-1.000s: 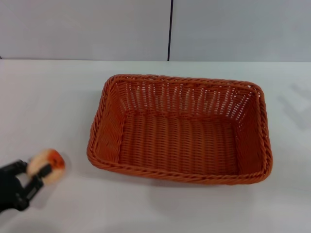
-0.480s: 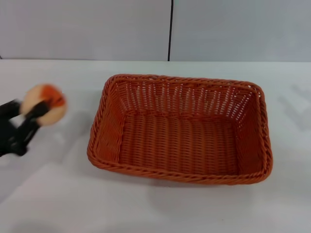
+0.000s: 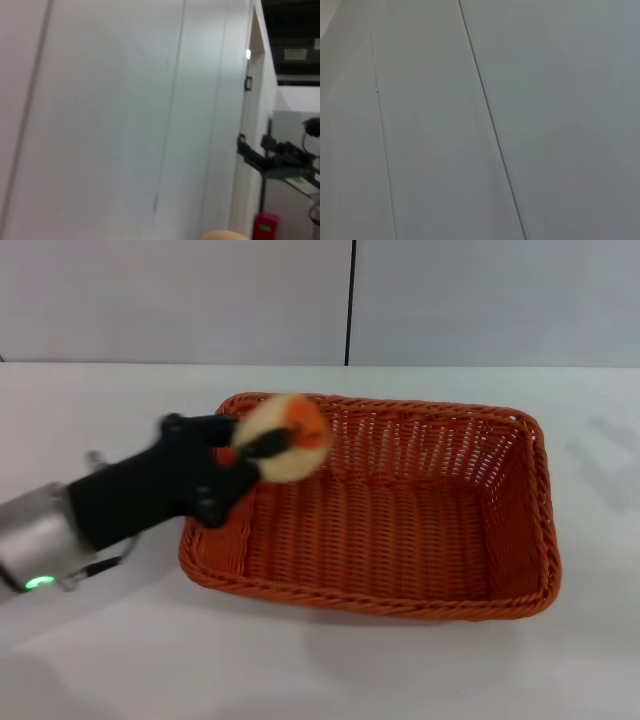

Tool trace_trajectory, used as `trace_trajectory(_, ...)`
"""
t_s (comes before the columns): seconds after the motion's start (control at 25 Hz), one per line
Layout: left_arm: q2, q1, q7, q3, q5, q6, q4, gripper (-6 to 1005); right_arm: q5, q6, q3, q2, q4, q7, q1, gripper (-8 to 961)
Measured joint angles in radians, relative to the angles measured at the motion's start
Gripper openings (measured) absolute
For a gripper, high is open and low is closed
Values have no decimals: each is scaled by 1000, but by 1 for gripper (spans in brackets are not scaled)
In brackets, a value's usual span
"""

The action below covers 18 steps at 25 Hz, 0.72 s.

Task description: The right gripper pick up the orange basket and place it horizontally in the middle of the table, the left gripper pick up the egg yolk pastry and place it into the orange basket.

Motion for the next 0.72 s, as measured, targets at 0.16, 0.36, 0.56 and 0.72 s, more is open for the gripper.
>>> trace_trajectory(0.16,-2,-28,6,45,1,-46,-34,128,0,-6,2,0,2,0,2,586)
trace_trajectory(0.36,0,-14,7,48,-2,-53,-42,297,0,-10,8,1,4,-1,5,586)
trace_trajectory(0.56,6,35,8,13,-9,-41,-18,486,0,-10,21,0,11,-5,11,585)
trace_trajectory(0.72,8,113,8,-81,-34,-30,40,676,0,-6,68,-1,33,-25,9,585)
